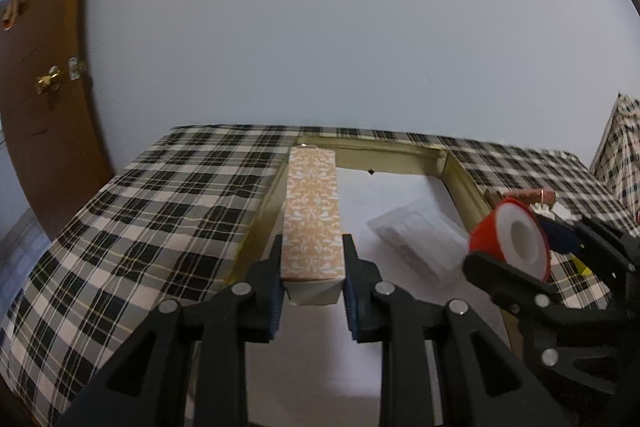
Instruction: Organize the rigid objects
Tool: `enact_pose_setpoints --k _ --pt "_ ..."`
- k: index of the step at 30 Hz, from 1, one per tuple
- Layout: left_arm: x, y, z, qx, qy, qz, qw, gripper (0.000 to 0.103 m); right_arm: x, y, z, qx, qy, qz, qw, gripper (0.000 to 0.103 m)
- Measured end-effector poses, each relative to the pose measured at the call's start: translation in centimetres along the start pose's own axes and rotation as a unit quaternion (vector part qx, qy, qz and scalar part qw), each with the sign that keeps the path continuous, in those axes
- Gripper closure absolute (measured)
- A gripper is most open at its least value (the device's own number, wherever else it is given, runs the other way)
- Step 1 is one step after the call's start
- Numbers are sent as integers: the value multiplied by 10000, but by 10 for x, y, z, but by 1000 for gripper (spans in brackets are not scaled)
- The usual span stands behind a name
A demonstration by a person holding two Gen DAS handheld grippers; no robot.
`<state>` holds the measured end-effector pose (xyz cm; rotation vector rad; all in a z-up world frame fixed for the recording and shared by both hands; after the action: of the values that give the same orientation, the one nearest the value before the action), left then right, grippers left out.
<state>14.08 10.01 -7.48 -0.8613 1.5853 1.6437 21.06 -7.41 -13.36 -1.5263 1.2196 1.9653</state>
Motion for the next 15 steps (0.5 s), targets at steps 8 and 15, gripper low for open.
enact_pose_setpoints --k 8,15 --pt "-3 -17 -8 -17 -508 417 9978 80 -1 -37 -8 -60 -77 538 9985 45" --pt "10 -19 -1 -323 -644 592 9956 73 -1 -47 -1 -396 -65 745 9964 44"
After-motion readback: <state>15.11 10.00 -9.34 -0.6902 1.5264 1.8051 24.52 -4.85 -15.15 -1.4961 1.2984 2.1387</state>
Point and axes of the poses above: each gripper's, at about its wrist camera, not at the fingertips, and y roughly against the way its jaws point, z to its left, x to its underside, the point moved 8 cm from there along -y, roughly the way its jaws point, and after that the axes turned 4 degrees about -y, right-handed, at the moved point
